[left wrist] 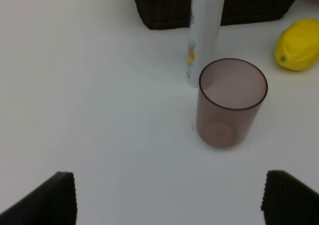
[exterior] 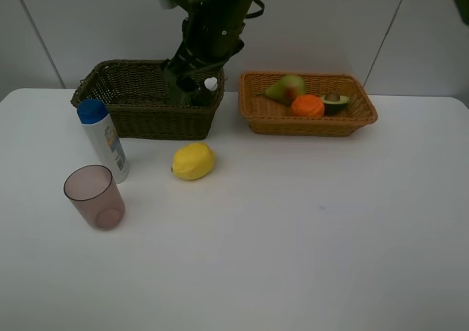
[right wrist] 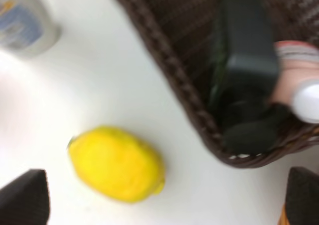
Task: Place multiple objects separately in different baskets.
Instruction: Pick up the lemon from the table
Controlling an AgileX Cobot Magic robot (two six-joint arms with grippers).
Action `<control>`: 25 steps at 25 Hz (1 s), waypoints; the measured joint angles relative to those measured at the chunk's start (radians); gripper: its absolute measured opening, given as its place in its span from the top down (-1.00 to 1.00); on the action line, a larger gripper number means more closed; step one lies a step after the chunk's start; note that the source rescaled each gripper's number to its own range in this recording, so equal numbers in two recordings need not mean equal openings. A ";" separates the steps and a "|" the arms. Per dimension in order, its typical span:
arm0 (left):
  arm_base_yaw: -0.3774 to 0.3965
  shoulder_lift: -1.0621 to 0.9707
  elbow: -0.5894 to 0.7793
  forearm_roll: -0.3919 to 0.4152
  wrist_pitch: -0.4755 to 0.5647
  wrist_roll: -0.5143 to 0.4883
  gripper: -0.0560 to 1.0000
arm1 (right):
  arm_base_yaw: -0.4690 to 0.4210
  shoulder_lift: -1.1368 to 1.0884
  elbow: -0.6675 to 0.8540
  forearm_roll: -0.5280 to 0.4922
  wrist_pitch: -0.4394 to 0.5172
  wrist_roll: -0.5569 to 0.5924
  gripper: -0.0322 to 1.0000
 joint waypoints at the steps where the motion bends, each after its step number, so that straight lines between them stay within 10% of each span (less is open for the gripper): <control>1: 0.000 0.000 0.000 0.000 0.000 0.000 -1.00 | 0.000 0.000 0.000 0.015 0.017 -0.044 -1.00; 25: 0.000 0.000 0.000 0.000 0.000 0.000 -1.00 | 0.023 0.048 0.023 0.090 0.130 -0.589 -1.00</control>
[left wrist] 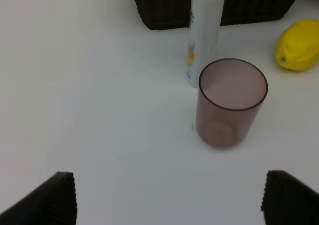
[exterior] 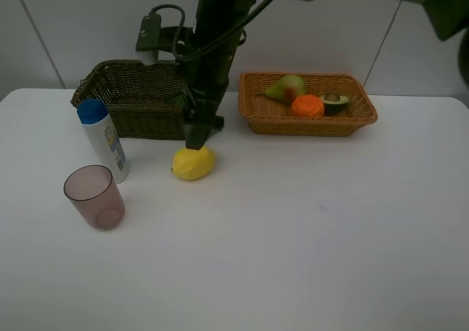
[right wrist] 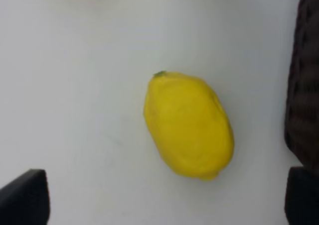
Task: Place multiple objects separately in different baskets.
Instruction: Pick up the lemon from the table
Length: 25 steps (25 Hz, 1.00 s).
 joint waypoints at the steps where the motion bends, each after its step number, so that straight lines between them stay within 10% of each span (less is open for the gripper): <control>1: 0.000 0.000 0.000 0.000 0.000 0.000 -1.00 | 0.000 0.012 0.000 0.004 -0.007 -0.008 -1.00; 25: 0.000 0.000 0.000 0.000 0.000 0.000 -1.00 | 0.000 0.184 0.000 -0.005 -0.162 -0.031 -1.00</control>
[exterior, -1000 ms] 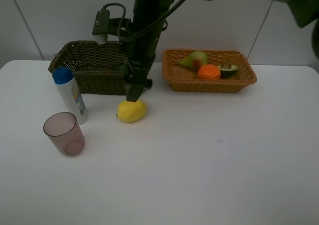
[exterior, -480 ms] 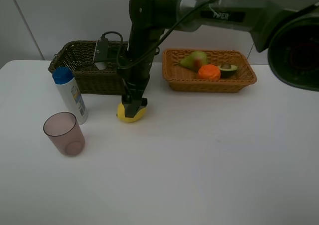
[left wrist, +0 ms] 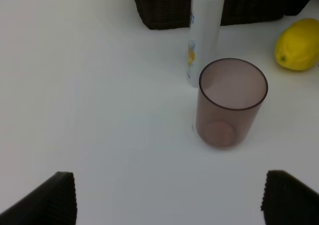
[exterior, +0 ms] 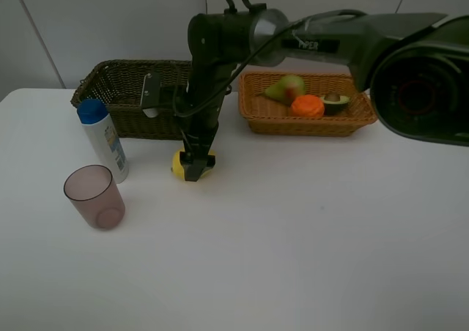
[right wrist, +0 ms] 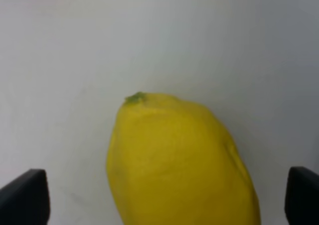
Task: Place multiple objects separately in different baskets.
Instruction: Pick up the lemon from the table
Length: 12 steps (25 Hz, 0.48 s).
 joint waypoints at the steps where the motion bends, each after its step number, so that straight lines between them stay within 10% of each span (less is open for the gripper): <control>1: 0.000 0.000 0.000 0.000 0.000 0.000 -1.00 | 0.000 0.004 0.000 -0.001 0.000 -0.001 -1.00; 12: 0.000 0.000 0.000 0.000 0.000 0.000 -1.00 | -0.001 0.033 0.000 -0.018 -0.005 -0.001 -1.00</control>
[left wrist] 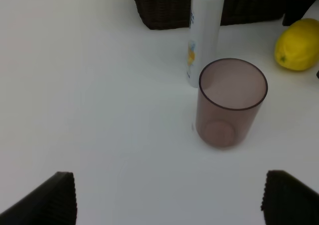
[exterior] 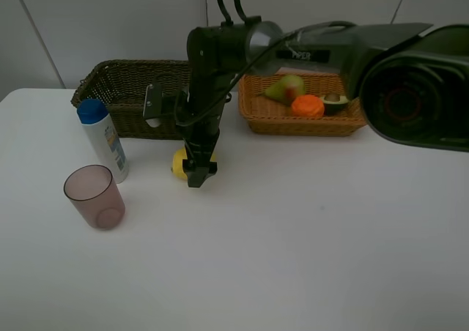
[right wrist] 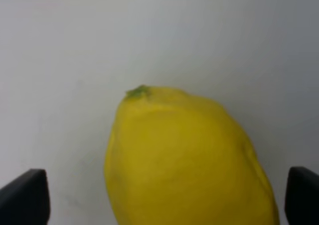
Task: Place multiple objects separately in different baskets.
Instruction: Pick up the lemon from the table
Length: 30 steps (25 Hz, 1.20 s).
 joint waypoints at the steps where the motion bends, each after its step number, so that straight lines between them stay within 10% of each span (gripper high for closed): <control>1: 0.000 0.000 0.000 0.000 0.000 0.000 -1.00 | 0.000 0.000 0.000 0.000 -0.001 0.000 -1.00; 14: 0.000 0.000 0.000 0.000 0.000 0.000 -1.00 | 0.000 0.001 0.000 0.000 -0.003 0.000 -0.98; 22: 0.000 0.000 0.000 0.000 0.000 0.000 -1.00 | 0.000 0.001 0.000 0.011 -0.023 -0.001 -0.09; 30: 0.000 0.000 0.000 0.000 0.000 0.000 -1.00 | 0.000 0.002 0.000 0.019 -0.030 -0.001 -0.02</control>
